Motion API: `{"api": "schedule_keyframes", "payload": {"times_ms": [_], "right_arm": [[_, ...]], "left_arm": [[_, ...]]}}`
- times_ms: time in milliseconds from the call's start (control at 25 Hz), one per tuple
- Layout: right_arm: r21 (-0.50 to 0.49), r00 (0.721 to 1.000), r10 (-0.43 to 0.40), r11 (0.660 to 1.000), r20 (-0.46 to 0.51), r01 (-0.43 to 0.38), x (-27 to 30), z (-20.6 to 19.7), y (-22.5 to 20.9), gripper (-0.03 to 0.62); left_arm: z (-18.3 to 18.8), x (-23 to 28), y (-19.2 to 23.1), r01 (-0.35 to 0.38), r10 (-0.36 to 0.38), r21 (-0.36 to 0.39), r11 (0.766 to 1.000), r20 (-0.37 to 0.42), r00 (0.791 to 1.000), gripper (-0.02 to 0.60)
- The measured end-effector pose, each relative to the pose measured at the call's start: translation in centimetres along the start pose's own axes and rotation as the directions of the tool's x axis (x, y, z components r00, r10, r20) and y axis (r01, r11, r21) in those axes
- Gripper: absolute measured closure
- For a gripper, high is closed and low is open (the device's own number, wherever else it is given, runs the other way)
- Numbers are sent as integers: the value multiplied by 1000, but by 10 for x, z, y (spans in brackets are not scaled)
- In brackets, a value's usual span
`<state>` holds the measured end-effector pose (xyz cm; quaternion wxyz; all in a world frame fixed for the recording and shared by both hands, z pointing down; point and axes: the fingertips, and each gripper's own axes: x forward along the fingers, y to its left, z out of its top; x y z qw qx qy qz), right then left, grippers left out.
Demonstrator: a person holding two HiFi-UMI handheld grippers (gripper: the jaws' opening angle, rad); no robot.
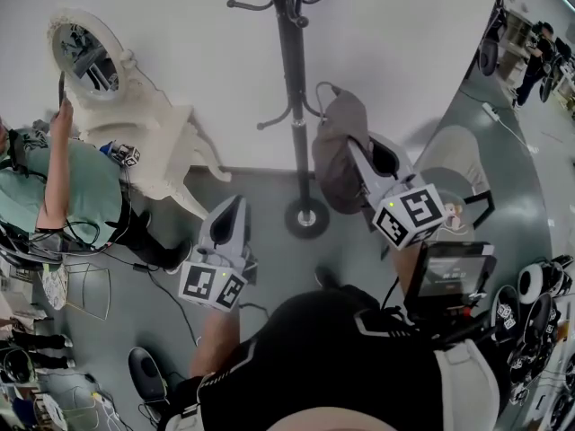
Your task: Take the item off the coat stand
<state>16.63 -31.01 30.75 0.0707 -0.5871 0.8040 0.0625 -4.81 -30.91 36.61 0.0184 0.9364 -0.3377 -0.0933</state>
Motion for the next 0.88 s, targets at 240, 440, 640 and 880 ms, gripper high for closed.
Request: {"api": "schedule_keyframes", "payload": {"times_ms": [240,440,640,880], "right_arm": [[-2,1000,7,1000,-3,-7,-3,-1,-1,520],[2,1000,3,1000,-8,-3,-2,0,-2,520],[1,1000,1,1000,-6,-1,2,0,-4,520],[2,1000,0,1000,-5,0,2,1,-5,520]], "left_arm": [[-3,2,-3,-1,1,-2,1000,0,1000,575],[-2,2,-2,-4,4,-5,1000,3,1000,575],[-1,4,1,-5,5,-9,1000,7,1000,575],[-1,8,-2,1,-1,-8,1000,8,1000,575]]}}
